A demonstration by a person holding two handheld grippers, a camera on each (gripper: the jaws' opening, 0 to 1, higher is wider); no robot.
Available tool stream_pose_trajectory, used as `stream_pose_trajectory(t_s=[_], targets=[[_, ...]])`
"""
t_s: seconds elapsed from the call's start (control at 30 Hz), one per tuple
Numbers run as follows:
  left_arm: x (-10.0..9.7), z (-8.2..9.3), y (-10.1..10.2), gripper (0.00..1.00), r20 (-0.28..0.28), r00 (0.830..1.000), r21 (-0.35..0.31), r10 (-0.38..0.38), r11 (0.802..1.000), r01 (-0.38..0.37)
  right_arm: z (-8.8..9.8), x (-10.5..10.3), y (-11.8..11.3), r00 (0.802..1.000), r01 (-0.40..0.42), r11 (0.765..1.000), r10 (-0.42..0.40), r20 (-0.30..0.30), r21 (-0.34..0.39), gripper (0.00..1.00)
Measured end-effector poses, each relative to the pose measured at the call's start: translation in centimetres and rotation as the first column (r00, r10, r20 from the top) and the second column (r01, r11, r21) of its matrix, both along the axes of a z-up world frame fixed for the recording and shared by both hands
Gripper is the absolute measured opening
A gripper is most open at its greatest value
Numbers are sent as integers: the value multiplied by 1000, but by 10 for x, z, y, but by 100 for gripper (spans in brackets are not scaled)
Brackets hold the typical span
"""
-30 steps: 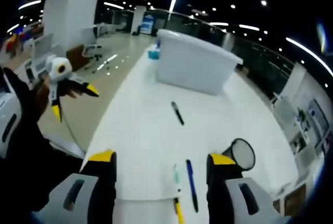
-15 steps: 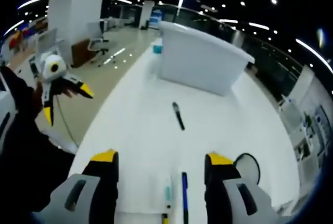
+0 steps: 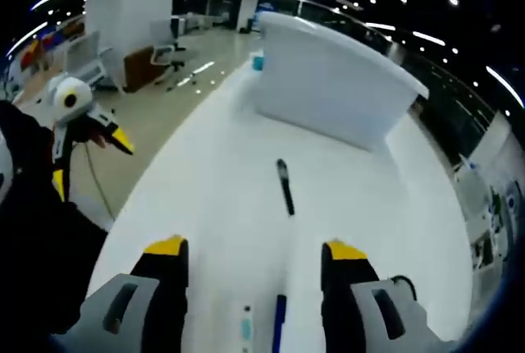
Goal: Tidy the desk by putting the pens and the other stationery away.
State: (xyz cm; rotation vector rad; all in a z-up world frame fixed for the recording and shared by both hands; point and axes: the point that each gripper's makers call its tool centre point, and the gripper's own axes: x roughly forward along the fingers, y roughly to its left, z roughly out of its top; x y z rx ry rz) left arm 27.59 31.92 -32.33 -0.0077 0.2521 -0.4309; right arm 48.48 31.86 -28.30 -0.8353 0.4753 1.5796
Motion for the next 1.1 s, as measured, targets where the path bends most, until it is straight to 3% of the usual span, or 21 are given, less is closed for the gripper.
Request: stream_pose_trajectory(t_s=[0.3,0.7,1.1], targets=[[3,0,-10,83,-7,999,-5,-31,1000,31,-14,1,31,999,-29,999,29,18,-22,60],[0,6,-21,82,-1,998,7,-63,998,63,-43,-5,61,997,-83,995,82,-9,-60,57],[-4,10,-24,82,1,997,14,-83,996,83,-67,15,82,992,-122,980,126,15,-157,52]])
